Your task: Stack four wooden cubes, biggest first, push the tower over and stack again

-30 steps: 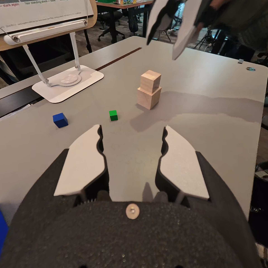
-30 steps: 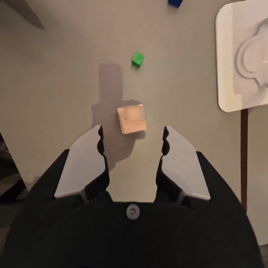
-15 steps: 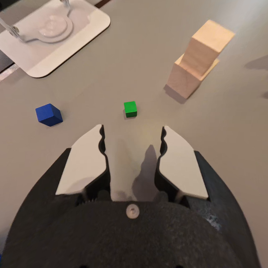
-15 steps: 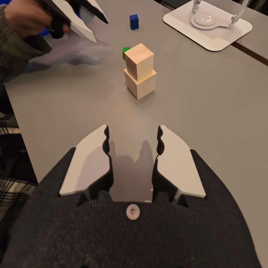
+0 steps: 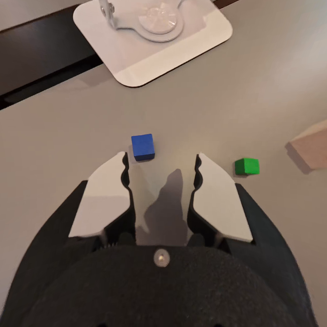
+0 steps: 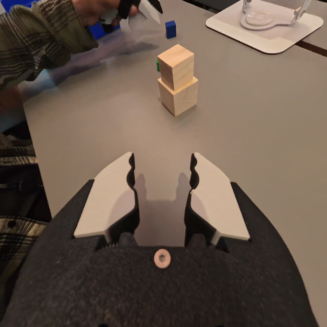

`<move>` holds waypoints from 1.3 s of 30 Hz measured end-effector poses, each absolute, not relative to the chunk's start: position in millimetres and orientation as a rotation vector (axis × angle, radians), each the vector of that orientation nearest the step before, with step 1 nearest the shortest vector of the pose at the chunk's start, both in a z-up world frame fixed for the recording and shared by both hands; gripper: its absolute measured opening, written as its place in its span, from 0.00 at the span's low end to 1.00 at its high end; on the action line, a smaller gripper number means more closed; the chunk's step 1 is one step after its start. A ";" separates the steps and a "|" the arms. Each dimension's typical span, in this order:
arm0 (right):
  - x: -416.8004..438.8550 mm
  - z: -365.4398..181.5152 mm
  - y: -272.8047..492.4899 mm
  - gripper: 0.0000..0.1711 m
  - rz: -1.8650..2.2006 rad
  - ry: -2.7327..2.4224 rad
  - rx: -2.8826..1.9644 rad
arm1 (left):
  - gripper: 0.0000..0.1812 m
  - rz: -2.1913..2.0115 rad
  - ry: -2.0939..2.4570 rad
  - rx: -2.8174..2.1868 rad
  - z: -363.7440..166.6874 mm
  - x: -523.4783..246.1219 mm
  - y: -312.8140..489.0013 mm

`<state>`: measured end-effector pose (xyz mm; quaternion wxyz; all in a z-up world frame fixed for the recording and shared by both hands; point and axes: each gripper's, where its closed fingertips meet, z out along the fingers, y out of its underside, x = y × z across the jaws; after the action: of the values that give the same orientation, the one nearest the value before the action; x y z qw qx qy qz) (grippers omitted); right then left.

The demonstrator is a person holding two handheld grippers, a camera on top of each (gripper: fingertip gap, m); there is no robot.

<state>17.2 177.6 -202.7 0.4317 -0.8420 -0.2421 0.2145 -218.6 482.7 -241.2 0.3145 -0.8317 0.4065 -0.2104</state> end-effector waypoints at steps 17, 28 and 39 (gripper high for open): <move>13.1 -194.7 177.4 0.33 0.545 -0.613 -2.060 | 0.15 -0.539 0.964 -2.304 -273.0 -212.6 512.1; 13.7 -187.2 172.4 0.29 0.558 -0.620 -2.025 | 0.15 -0.886 1.614 -1.804 -154.1 -123.9 381.0; 4.4 -188.9 168.9 0.29 0.543 -0.664 -2.033 | 0.15 -0.801 2.065 -1.613 -153.7 -64.7 298.9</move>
<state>4.4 168.9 -188.9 0.4506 -0.8225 -0.2687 0.2197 -64.7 298.9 -153.7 0.1995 -0.5768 0.7385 -0.2866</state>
